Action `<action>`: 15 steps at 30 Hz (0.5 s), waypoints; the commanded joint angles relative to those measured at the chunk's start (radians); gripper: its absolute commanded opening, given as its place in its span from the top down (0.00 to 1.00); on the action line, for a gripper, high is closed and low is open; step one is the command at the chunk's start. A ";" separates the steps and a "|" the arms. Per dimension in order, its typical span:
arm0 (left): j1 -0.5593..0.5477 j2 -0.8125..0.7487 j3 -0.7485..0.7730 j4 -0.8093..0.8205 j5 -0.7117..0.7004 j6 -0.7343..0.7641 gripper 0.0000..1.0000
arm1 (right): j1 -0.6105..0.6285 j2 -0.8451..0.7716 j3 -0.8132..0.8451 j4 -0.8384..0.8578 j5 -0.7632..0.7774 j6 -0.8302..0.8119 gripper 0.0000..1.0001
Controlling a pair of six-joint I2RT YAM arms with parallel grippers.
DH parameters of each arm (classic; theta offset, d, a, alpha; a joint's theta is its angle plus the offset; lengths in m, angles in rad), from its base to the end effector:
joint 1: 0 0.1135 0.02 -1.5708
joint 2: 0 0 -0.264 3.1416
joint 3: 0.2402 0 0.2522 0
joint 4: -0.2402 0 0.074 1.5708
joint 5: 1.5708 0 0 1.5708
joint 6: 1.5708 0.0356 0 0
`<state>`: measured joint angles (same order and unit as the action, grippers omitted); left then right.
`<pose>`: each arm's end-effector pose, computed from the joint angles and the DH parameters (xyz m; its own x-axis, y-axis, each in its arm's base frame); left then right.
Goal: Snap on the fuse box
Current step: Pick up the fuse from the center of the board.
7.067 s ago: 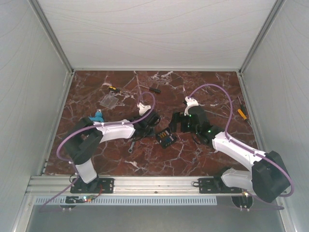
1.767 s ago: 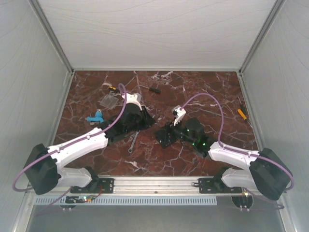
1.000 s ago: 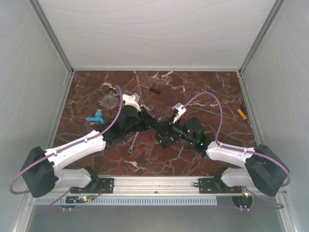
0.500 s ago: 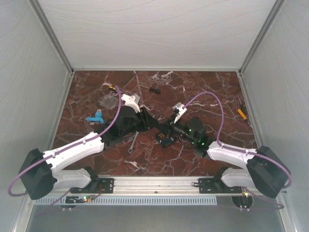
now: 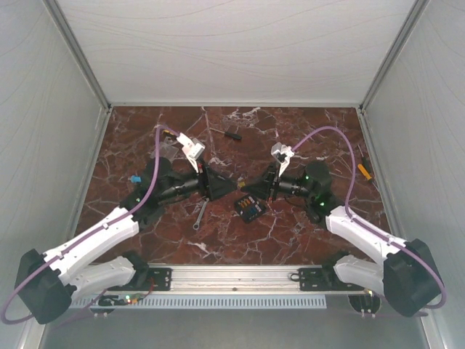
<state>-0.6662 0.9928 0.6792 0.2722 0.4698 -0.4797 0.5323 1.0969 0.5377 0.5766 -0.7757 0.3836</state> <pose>0.1732 -0.1566 0.3117 -0.4473 -0.1718 -0.8777 0.7893 0.3857 -0.4777 0.1928 0.1425 0.2710 -0.3475 0.1054 -0.9317 -0.9010 0.2377 0.3629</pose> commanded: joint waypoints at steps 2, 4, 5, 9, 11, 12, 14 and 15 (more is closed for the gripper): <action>0.010 -0.011 -0.023 0.136 0.199 0.052 0.60 | -0.020 -0.031 0.059 -0.010 -0.272 0.043 1.00; 0.008 -0.008 -0.027 0.141 0.215 0.053 0.61 | -0.019 -0.029 0.064 0.010 -0.312 0.062 1.00; 0.008 -0.003 -0.027 0.144 0.218 0.052 0.61 | -0.019 -0.028 0.066 0.020 -0.330 0.073 1.00; 0.008 0.011 -0.029 0.170 0.251 0.048 0.61 | -0.020 -0.023 0.074 0.044 -0.374 0.100 1.00; 0.008 0.019 -0.035 0.205 0.285 0.033 0.61 | -0.019 -0.018 0.077 0.052 -0.384 0.109 1.00; 0.007 0.024 -0.038 0.221 0.306 0.026 0.61 | -0.019 -0.015 0.077 0.059 -0.388 0.114 1.00; 0.007 0.036 -0.041 0.243 0.337 0.018 0.62 | -0.020 -0.009 0.077 0.075 -0.394 0.127 1.00; 0.006 0.042 -0.040 0.244 0.343 0.015 0.62 | -0.019 -0.007 0.077 0.078 -0.395 0.130 1.00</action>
<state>-0.6617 1.0187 0.6376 0.4046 0.7242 -0.4549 0.5167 1.0882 0.5846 0.5922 -1.1213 0.4774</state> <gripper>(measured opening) 0.383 0.007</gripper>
